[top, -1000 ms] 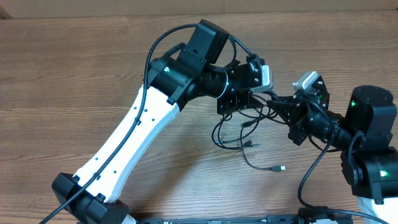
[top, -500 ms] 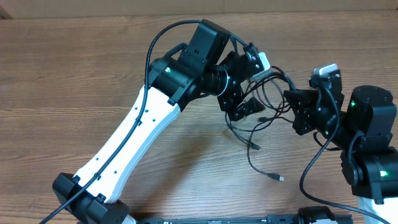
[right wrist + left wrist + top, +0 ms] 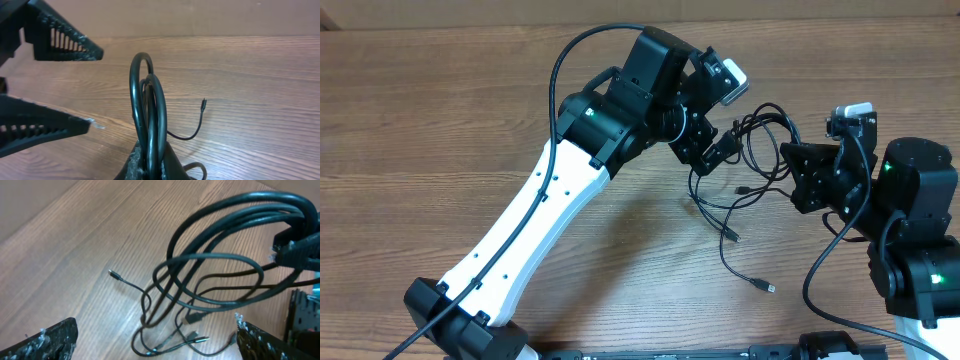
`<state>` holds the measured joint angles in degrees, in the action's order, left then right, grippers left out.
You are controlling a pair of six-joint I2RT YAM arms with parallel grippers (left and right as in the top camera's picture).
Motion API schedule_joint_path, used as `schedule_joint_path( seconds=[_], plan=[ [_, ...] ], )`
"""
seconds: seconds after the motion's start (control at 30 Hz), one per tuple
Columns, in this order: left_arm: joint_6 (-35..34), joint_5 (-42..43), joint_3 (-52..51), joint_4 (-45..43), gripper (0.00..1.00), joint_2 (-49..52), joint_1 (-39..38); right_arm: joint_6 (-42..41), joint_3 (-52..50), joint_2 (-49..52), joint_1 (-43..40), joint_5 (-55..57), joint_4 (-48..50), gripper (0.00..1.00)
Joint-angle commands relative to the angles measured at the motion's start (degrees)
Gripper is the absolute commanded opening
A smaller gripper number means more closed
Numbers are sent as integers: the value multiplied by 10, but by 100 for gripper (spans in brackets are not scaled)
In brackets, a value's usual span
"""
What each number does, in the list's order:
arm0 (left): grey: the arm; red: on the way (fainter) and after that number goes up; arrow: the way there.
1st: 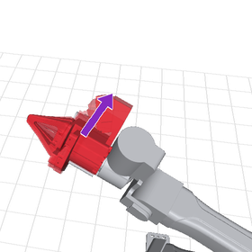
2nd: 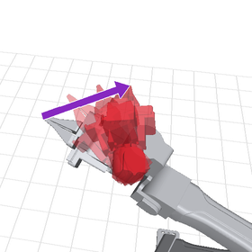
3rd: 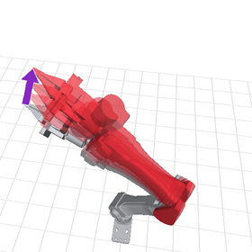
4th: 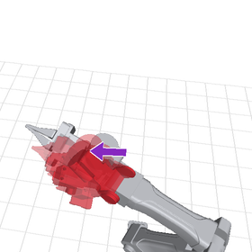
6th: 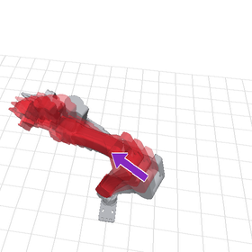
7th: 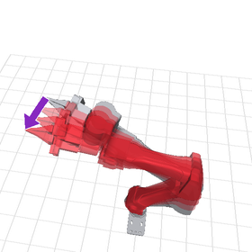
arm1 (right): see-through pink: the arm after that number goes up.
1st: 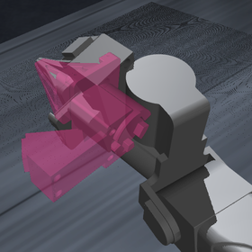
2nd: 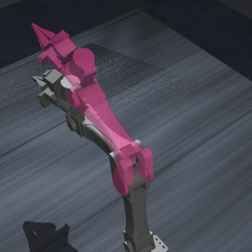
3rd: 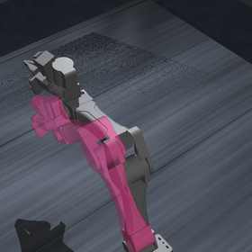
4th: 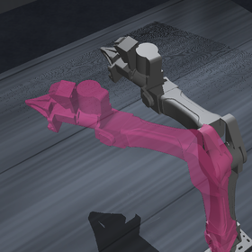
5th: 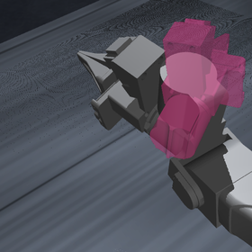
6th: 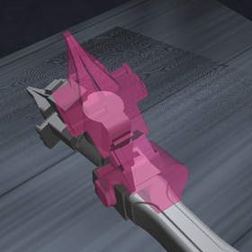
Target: Untangle cables
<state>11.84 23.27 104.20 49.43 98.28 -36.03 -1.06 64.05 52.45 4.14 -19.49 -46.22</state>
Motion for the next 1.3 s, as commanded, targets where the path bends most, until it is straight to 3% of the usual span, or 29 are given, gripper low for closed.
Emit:
schedule_joint_path(
  seconds=[0.0, 0.7, 0.87, 1.13, 1.2, 1.27],
  plan=[
    [46, -10, 10, -4, 100, -9, -5, -6, 2, -6, 0, -28, 5, 4],
    [79, -65, 10, -16, 100, -9, -30, -5, 2, -6, 0, -177, 3, 4],
    [79, -83, 10, -5, 95, -9, -36, -12, 2, -6, 0, -177, 3, 4],
    [180, -110, 10, 0, 100, -22, -74, -55, 2, -3, -26, -160, 7, 4],
    [143, -117, 10, -5, 100, -27, -75, -71, 2, -3, -43, -160, 7, 4],
    [56, -134, 10, -13, 100, -30, -69, -85, 2, -3, -60, -160, 9, 4]
  ],
)
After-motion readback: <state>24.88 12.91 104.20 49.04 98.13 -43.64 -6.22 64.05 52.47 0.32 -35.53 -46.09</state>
